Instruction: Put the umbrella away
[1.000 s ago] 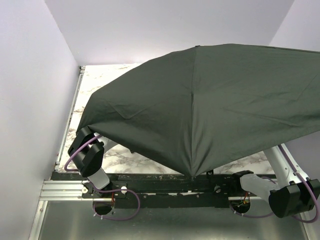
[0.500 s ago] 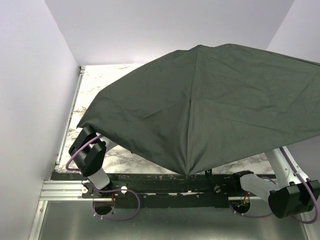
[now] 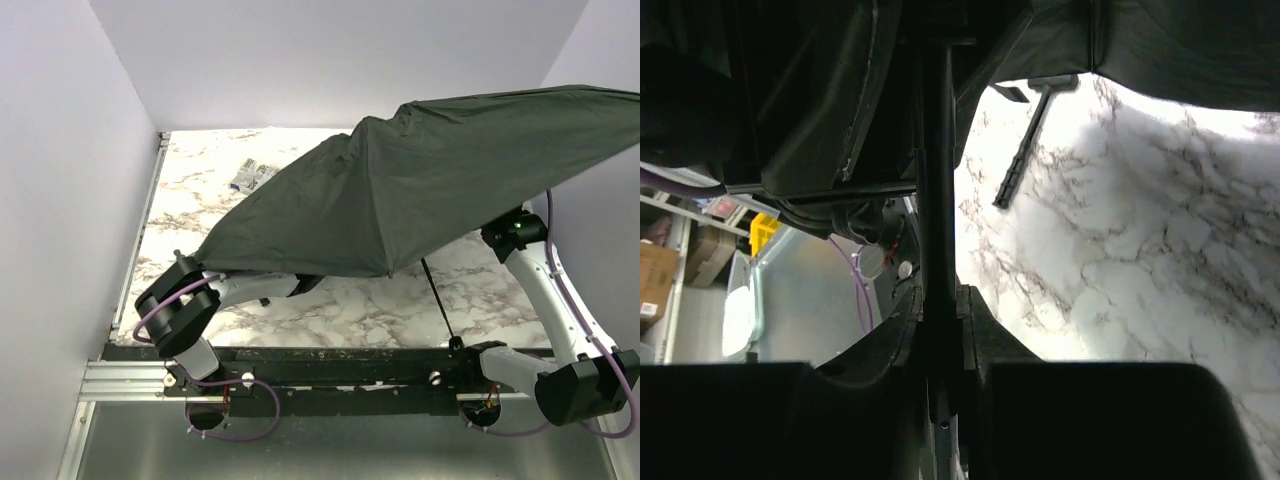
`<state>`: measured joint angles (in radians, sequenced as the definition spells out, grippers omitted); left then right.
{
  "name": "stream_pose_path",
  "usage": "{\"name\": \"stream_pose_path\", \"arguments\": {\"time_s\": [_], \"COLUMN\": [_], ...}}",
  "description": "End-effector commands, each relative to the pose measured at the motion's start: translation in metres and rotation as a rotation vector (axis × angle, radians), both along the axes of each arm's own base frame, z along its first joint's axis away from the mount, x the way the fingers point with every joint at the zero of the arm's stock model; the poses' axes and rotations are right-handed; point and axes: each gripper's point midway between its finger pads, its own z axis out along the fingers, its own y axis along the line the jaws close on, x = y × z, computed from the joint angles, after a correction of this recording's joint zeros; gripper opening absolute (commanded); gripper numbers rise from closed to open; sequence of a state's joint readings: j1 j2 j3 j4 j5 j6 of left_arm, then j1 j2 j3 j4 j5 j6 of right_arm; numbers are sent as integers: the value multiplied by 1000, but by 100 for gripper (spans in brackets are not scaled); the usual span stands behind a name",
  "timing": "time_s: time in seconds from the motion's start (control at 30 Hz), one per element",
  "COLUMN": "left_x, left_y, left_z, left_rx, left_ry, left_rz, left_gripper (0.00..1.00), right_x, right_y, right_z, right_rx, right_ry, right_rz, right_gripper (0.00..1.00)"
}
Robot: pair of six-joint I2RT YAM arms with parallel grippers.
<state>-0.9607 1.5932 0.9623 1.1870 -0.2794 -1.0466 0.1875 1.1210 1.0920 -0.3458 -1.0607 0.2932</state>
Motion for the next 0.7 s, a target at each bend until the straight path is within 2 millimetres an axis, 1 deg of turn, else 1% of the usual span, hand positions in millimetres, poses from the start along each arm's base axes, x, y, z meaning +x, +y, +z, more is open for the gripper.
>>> {"name": "stream_pose_path", "arguments": {"time_s": [0.0,0.1,0.17,0.2,0.27,0.4,0.53,0.57,0.67], "left_x": [-56,-57,-54,-51,-39,-5,26,32,54], "left_y": [-49,-54,-48,-43,-27,8,36,42,58], "left_z": [-40,-33,-27,-24,-16,14,49,57,79], "left_rx": [34,33,32,36,40,42,46,48,52], "left_ry": [57,49,41,38,44,14,-35,-48,-78], "left_rz": [-211,-208,-175,-145,-71,52,167,194,273], "left_gripper": [0,0,0,0,0,0,0,0,0], "right_x": [56,50,43,40,33,20,6,2,-10], "right_y": [-21,-17,-14,-14,-15,-18,-20,-20,-19], "right_z": [19,15,11,8,5,-4,-10,-12,-23], "right_rx": [-48,-38,-35,-37,-54,-89,-105,-108,-115], "right_ry": [-176,-167,-157,-155,-169,-175,-172,-169,-135], "right_rz": [-195,-147,-105,-92,-77,-58,-25,-9,40], "right_gripper": [1,1,1,7,24,45,60,63,65]}}
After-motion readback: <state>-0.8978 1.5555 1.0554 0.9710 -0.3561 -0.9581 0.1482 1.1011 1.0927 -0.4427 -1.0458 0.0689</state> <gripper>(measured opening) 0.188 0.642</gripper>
